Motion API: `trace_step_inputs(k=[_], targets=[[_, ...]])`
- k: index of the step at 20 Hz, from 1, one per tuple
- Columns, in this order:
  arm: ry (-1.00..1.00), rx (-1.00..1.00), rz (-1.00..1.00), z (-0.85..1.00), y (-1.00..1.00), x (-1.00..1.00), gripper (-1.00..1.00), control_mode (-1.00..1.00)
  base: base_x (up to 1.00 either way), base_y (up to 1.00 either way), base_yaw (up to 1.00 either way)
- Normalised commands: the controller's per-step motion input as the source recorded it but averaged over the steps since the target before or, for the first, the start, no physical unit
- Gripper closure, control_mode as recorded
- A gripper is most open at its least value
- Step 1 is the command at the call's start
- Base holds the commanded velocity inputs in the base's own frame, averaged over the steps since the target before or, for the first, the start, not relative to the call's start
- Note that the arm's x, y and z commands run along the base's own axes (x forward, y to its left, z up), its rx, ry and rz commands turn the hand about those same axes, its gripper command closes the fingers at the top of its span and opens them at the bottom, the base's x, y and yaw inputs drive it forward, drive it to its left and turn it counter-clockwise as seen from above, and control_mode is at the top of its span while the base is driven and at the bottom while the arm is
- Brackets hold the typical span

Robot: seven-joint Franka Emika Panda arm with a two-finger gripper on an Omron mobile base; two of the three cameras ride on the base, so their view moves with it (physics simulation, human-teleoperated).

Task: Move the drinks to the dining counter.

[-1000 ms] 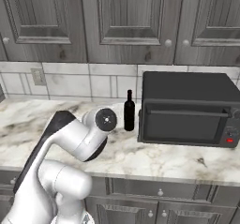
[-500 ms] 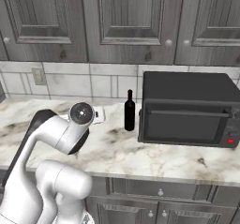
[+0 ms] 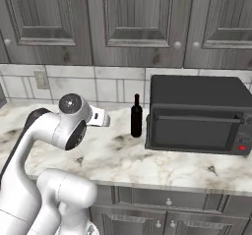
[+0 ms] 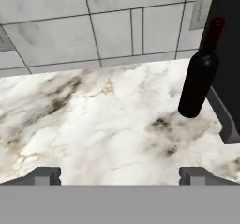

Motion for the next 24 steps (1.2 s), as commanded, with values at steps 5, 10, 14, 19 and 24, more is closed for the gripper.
trace_step_inputs(k=[5, 10, 14, 19, 24], targets=[[0.08, 0.10, -0.31, 0.00, -0.01, 0.01, -1.00, -1.00, 0.00, 0.00, 0.00], [0.02, 0.02, -0.25, 0.00, 0.00, 0.00, -1.00, -1.00, 0.00, 0.00, 0.00], [0.00, 0.00, -0.13, 0.00, 0.00, 0.00, -1.00, -1.00, 0.00, 0.00, 0.00], [0.00, 0.00, -0.03, 0.00, 0.00, 0.02, -1.00, -1.00, 0.00, 0.00, 0.00], [0.00, 0.00, -0.02, 0.00, -0.01, 0.12, -1.00, -1.00, 0.00, 0.00, 0.00]])
